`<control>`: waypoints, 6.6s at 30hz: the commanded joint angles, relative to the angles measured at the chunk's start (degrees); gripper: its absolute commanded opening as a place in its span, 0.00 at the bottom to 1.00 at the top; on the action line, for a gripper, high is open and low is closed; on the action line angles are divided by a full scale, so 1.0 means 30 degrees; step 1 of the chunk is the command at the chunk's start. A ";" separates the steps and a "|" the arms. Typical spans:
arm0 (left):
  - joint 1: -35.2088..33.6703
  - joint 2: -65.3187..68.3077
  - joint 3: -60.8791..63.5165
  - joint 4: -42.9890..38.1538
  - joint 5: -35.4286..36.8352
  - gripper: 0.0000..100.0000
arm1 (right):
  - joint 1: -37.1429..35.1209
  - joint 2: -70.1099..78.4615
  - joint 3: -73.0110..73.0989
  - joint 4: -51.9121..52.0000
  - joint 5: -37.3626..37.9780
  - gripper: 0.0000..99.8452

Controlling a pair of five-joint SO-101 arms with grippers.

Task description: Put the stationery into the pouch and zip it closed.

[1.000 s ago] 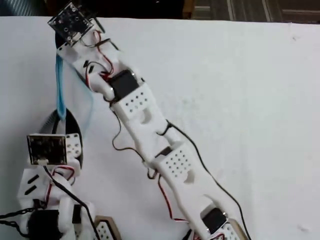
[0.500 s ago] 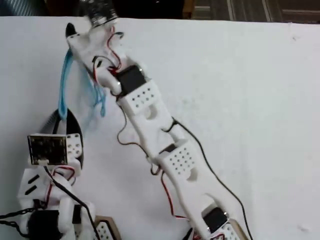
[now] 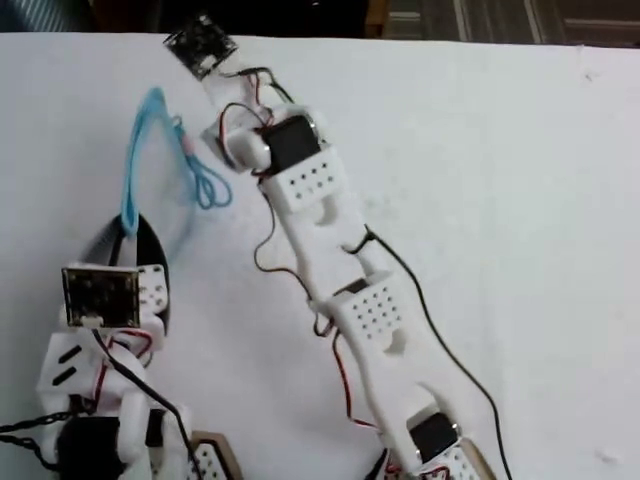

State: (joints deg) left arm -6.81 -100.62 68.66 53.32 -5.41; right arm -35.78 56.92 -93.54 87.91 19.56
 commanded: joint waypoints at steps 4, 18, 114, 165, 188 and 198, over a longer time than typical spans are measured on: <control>0.0220 0.0103 -0.0029 -0.0674 -0.1407 0.02 | -0.0718 0.0425 -0.0586 -0.0659 0.4103 0.37; 0.0190 0.0132 0.0059 -0.1289 -0.2813 0.02 | -0.2300 -0.0044 -0.0586 0.0835 0.5304 0.42; 0.0366 0.0103 0.2256 -0.2344 -0.3077 0.02 | 0.0015 -0.6491 0.2901 0.4088 0.1260 0.25; 0.0337 -0.0015 0.2227 -0.2344 -0.3048 0.02 | -0.0777 -0.2740 0.2989 -0.0777 0.6974 0.22; 0.0337 -0.0015 0.2227 -0.2344 -0.2989 0.02 | -0.1275 -0.3150 0.2403 -0.0777 0.6828 0.02; 0.0366 0.0044 0.2110 -0.1582 -0.3077 0.02 | -0.1421 -0.4557 0.1553 0.0542 0.6330 0.02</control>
State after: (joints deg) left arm -6.20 -101.23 75.69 47.60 -14.64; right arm -38.95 48.48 -85.71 88.70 40.04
